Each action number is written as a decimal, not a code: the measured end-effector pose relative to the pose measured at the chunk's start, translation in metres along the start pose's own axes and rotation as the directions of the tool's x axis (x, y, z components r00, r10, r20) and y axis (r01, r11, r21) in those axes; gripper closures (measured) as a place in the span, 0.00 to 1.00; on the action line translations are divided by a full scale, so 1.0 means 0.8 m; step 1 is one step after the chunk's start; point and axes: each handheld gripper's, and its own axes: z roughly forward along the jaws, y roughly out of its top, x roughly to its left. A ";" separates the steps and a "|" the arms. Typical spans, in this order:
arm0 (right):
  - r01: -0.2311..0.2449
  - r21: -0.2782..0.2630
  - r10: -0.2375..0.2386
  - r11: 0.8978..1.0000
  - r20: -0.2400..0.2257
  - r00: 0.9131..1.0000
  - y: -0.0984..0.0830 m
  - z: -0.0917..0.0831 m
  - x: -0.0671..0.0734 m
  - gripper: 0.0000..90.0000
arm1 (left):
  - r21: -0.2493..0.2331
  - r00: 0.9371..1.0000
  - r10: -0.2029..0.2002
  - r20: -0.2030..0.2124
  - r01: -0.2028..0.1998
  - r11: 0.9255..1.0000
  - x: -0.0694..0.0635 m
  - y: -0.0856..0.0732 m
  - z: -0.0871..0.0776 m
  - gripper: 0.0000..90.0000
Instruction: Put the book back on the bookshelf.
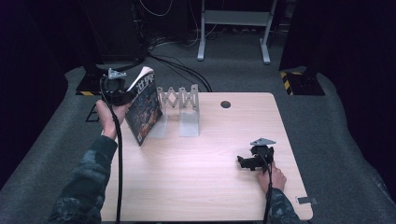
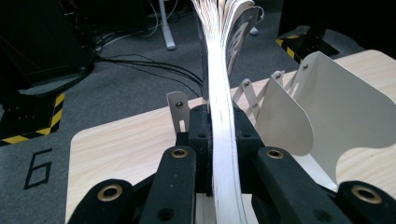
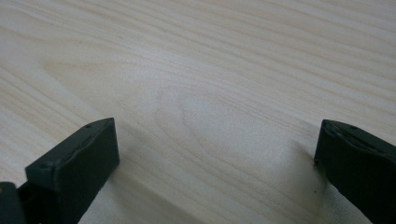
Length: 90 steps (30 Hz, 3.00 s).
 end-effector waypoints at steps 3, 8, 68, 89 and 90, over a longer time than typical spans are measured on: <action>0.000 0.000 0.000 1.000 -0.001 1.000 0.000 0.000 0.000 0.00 | 0.005 1.000 -0.004 0.001 0.004 1.000 0.000 -0.001 0.003 0.91; 0.000 0.000 0.000 1.000 0.000 1.000 0.000 0.000 0.000 0.00 | 0.004 1.000 -0.022 -0.004 0.022 1.000 0.001 -0.002 0.007 0.91; -0.013 0.001 0.013 1.000 -0.002 1.000 0.001 0.000 0.001 0.00 | -0.049 0.997 0.012 -0.076 -0.016 0.999 0.004 -0.064 -0.043 0.17; -0.011 0.000 0.011 1.000 -0.002 1.000 0.001 0.000 0.001 0.00 | 0.058 0.973 -0.230 -0.013 0.231 0.971 -0.007 -0.193 0.068 0.63; -0.014 0.001 0.014 1.000 -0.002 1.000 0.001 0.000 0.001 0.00 | 0.058 0.973 -0.230 -0.013 0.231 0.971 -0.007 -0.193 0.068 0.66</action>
